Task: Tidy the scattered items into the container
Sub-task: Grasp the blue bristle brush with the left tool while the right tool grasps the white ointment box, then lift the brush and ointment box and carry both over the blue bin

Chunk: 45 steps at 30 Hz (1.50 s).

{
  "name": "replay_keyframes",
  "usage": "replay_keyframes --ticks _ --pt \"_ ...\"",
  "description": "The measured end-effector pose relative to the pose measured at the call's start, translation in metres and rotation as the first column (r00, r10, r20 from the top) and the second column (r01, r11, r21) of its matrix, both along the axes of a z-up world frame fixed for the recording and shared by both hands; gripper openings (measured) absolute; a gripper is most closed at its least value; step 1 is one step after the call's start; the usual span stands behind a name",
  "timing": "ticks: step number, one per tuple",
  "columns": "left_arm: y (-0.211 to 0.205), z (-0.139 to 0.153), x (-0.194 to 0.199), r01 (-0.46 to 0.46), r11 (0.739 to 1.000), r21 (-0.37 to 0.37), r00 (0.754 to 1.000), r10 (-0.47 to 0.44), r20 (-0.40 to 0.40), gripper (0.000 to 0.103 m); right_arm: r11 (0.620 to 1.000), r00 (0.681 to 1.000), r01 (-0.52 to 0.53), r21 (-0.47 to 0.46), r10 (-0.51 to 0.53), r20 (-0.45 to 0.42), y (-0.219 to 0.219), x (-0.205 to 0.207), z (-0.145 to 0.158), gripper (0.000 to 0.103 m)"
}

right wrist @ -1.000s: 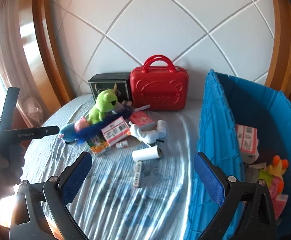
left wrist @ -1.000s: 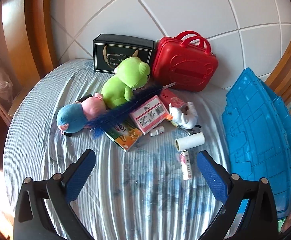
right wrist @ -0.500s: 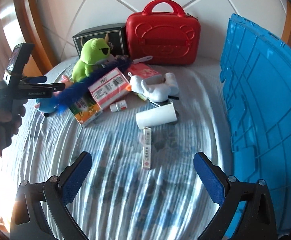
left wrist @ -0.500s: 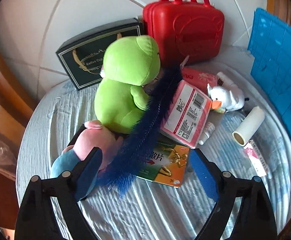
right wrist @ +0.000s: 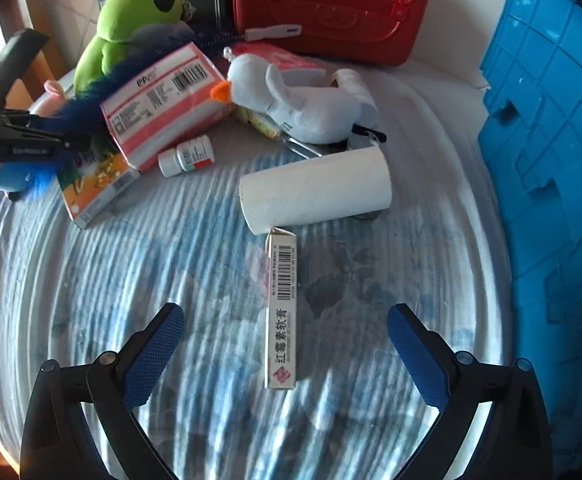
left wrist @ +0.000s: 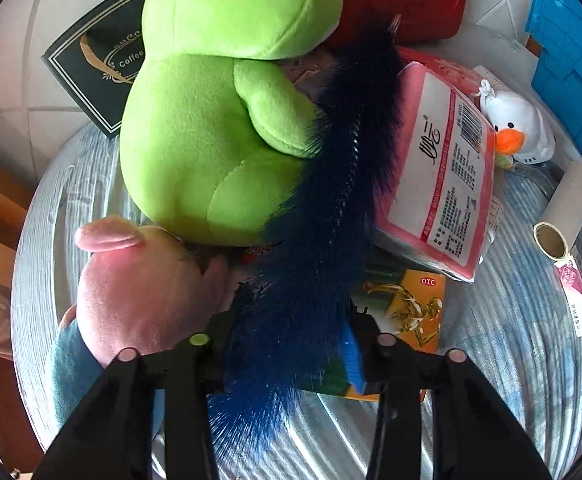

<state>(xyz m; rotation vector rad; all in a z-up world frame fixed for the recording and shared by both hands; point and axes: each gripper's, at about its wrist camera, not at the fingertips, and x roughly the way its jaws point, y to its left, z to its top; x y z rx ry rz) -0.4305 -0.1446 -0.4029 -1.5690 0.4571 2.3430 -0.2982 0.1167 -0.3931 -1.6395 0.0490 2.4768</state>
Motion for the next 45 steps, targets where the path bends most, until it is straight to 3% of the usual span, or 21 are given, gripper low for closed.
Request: replay_keyframes --ticks 1,3,4,6,7,13,23,35,45 --pt "-0.001 0.000 0.000 -0.003 1.000 0.006 1.000 0.003 0.003 0.028 1.000 1.000 0.000 0.007 -0.001 0.018 0.001 -0.005 -0.007 0.091" --pt "-0.003 0.002 0.001 -0.006 1.000 0.021 1.000 0.006 0.005 0.025 1.000 0.998 0.001 0.000 -0.001 0.070 0.001 -0.013 -0.022 0.064" --pt "-0.004 0.004 0.003 -0.005 1.000 0.030 1.000 0.005 0.005 0.024 1.000 0.995 0.004 -0.009 -0.003 0.097 0.002 -0.015 -0.029 0.056" --pt "-0.005 0.009 0.007 -0.003 0.999 0.051 1.000 0.003 -0.004 0.023 1.000 0.993 0.013 -0.026 -0.010 0.116 0.004 -0.015 -0.036 0.020" --pt "-0.005 0.012 0.010 -0.002 0.998 0.064 1.000 0.003 -0.008 0.023 0.999 0.994 0.019 -0.034 -0.015 0.110 0.005 -0.013 -0.035 0.018" --pt "-0.012 0.028 0.027 -0.017 0.992 0.123 0.999 0.023 -0.041 0.021 0.998 0.992 0.028 -0.063 -0.020 0.123 0.009 0.004 -0.029 0.017" --pt "-0.010 0.062 0.060 -0.005 0.987 0.161 0.995 0.021 -0.102 0.016 0.993 0.997 0.040 -0.110 -0.033 0.064 0.006 0.044 -0.001 0.017" --pt "-0.015 0.106 0.134 -0.022 0.978 0.208 0.986 0.055 -0.154 0.013 0.990 1.000 0.012 -0.143 -0.013 -0.008 -0.006 0.069 0.040 0.017" --pt "-0.046 0.151 0.200 -0.099 0.953 0.286 0.969 0.157 -0.189 0.013 0.989 0.996 -0.019 -0.145 0.005 -0.094 -0.010 0.113 0.089 0.017"
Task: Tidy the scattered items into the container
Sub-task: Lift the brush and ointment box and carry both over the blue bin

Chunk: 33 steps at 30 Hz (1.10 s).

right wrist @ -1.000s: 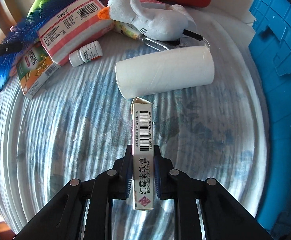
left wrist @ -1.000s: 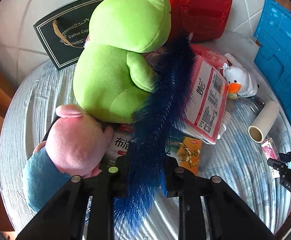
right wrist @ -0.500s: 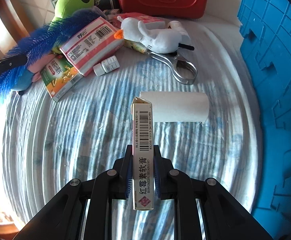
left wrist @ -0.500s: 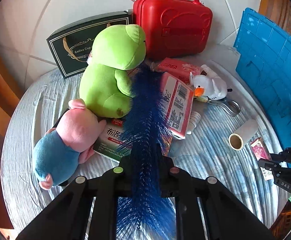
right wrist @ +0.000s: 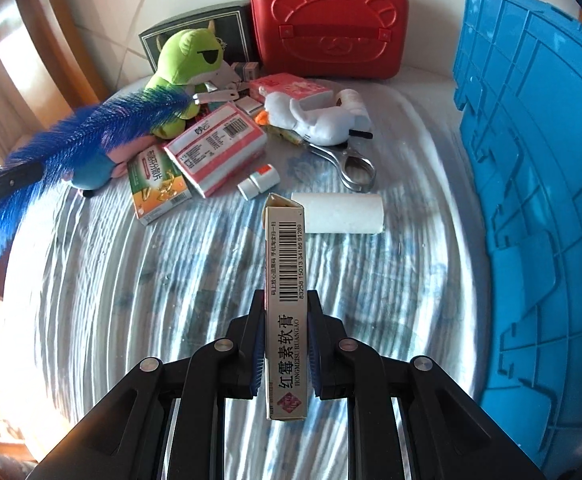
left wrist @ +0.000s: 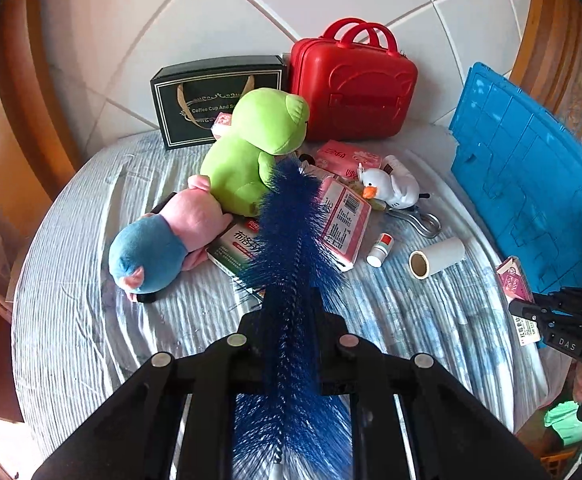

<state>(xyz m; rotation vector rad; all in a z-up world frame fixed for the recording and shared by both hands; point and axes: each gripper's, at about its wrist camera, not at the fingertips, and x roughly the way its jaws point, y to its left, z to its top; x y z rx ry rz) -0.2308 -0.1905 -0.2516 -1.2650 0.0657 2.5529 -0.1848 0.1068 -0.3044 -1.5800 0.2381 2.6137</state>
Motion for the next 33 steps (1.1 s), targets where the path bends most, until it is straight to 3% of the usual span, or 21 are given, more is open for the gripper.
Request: replay_keyframes --ticks 11,14,33 --pt "0.005 0.052 0.044 -0.040 0.999 0.013 0.996 0.041 -0.083 0.010 0.999 0.997 -0.043 -0.024 0.041 -0.059 0.002 0.028 0.025 0.017" --pt "0.011 0.063 0.052 -0.053 0.998 0.014 0.994 0.055 -0.099 0.004 0.998 0.996 -0.062 -0.028 0.060 -0.071 0.002 0.033 0.031 0.017" --pt "0.030 0.106 0.082 -0.108 0.994 0.024 0.984 0.110 -0.139 0.001 0.989 0.981 -0.147 -0.029 0.142 -0.130 0.012 0.047 0.062 0.017"
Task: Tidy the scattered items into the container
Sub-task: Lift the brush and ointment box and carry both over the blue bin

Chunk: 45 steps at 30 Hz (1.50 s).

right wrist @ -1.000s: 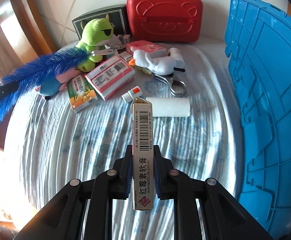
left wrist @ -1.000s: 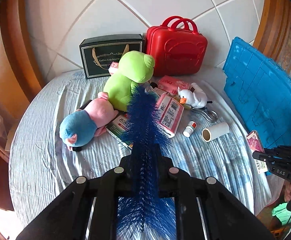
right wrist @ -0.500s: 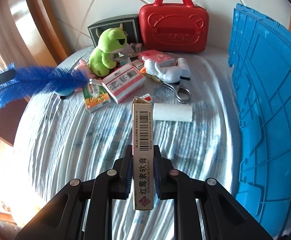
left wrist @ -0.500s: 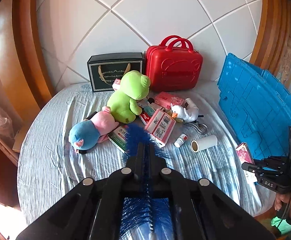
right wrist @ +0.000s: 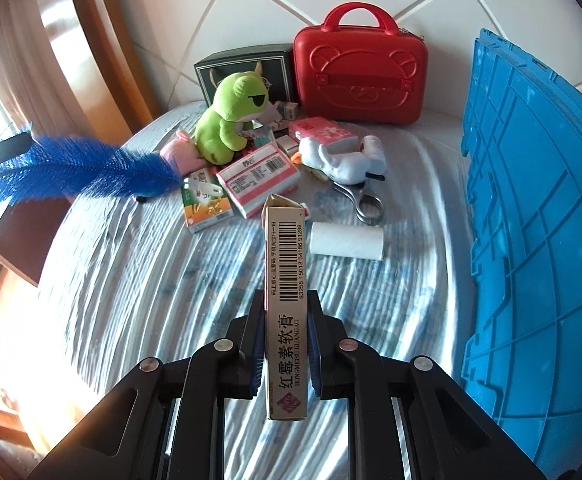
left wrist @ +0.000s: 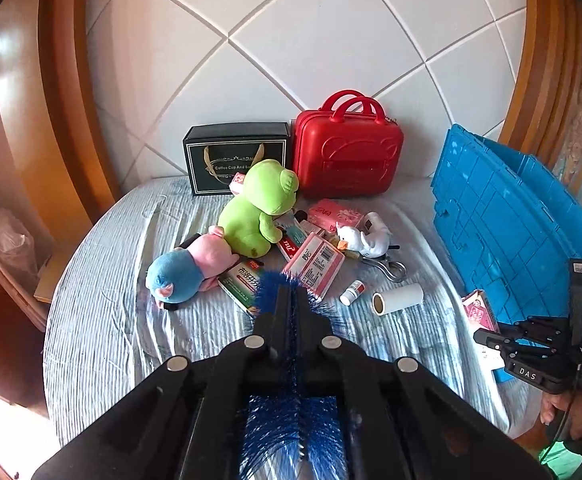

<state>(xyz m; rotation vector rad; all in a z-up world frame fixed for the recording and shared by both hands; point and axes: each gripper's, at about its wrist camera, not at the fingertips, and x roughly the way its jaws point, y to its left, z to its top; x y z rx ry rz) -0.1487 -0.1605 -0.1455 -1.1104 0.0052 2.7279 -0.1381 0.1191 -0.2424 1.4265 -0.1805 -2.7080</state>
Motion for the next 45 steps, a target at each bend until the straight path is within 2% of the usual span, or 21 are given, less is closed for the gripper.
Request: replay_keyframes --ticks 13,29,37,45 --pt "0.013 0.040 0.007 -0.005 1.000 0.014 0.998 0.006 -0.062 0.001 0.999 0.998 -0.028 -0.014 0.027 -0.059 -0.001 0.002 0.047 0.017" --pt "0.053 0.090 0.014 -0.027 1.000 -0.009 0.992 0.026 -0.120 0.001 0.998 0.989 -0.050 -0.029 0.046 -0.139 0.017 0.021 0.117 0.017" --pt "0.098 0.124 0.021 0.012 1.000 -0.008 0.981 -0.014 -0.195 0.001 0.999 0.977 -0.046 -0.023 0.040 -0.208 0.051 0.035 0.159 0.017" --pt "0.164 0.156 0.021 0.080 0.997 0.011 0.966 -0.075 -0.247 0.001 1.000 0.966 -0.005 -0.021 -0.001 -0.257 0.110 0.053 0.189 0.017"
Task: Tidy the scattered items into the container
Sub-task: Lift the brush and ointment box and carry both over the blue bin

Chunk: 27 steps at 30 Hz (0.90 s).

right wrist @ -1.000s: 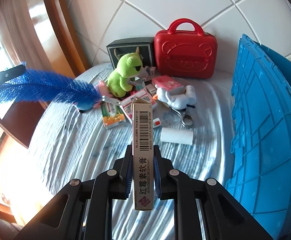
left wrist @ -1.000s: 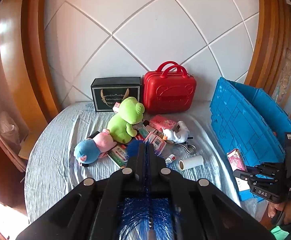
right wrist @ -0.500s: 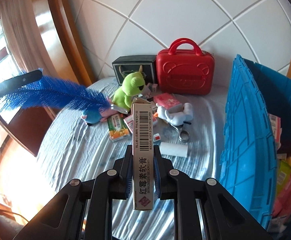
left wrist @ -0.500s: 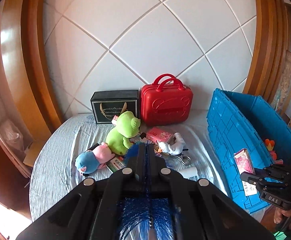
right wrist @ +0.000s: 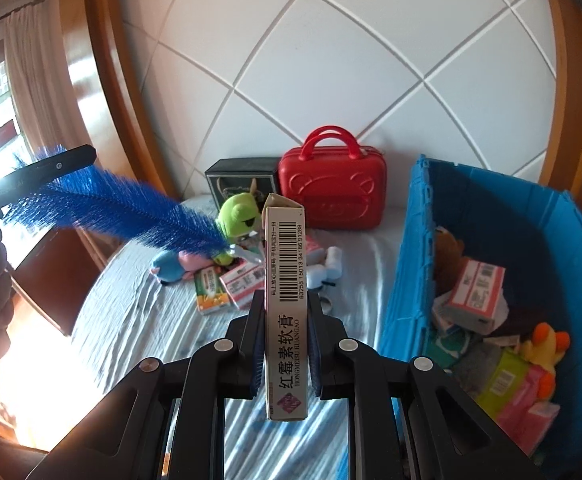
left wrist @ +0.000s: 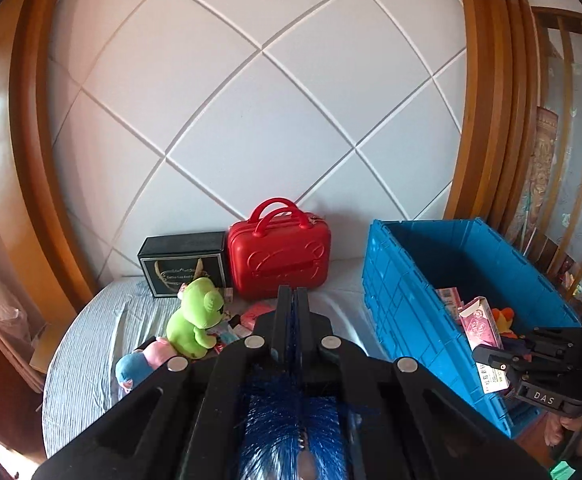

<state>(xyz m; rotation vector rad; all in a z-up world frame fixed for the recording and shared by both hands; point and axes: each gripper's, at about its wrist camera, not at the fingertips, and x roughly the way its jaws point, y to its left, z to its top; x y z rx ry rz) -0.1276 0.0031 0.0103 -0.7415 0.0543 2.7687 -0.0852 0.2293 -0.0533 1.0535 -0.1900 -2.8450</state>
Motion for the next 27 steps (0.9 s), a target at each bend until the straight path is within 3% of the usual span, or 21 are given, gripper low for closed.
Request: replay_keyframes --ticks 12,16,20,23,24,25,27 --pt "0.104 0.056 -0.016 0.125 0.991 0.041 0.991 -0.123 -0.051 0.000 0.999 0.999 0.051 -0.016 -0.051 -0.014 0.090 0.029 0.007 0.017" --pt "0.131 0.066 -0.017 0.142 0.990 0.012 0.987 -0.141 -0.074 0.000 0.997 0.998 0.065 -0.032 -0.066 -0.011 0.113 0.036 0.003 0.017" --pt "0.145 0.054 -0.025 0.155 0.988 -0.013 0.988 -0.155 -0.022 0.000 0.996 0.997 0.071 -0.046 -0.072 -0.006 0.128 0.040 -0.001 0.017" --pt "0.143 0.024 -0.037 0.141 0.990 -0.022 0.988 -0.139 0.070 0.002 0.996 0.997 0.070 -0.049 -0.071 -0.005 0.134 0.040 -0.004 0.017" --pt "0.142 0.010 -0.041 0.142 0.989 -0.034 0.985 -0.138 0.108 0.016 0.996 0.997 0.072 -0.051 -0.072 -0.004 0.136 0.040 -0.006 0.017" --pt "0.140 -0.006 -0.044 0.147 0.988 -0.051 0.980 -0.138 0.142 0.052 0.996 0.997 0.074 -0.053 -0.074 -0.001 0.138 0.039 -0.007 0.017" --pt "0.129 -0.042 -0.044 0.131 0.989 -0.063 0.978 -0.119 0.174 0.097 0.995 0.997 0.077 -0.058 -0.077 0.003 0.141 0.038 -0.009 0.018"
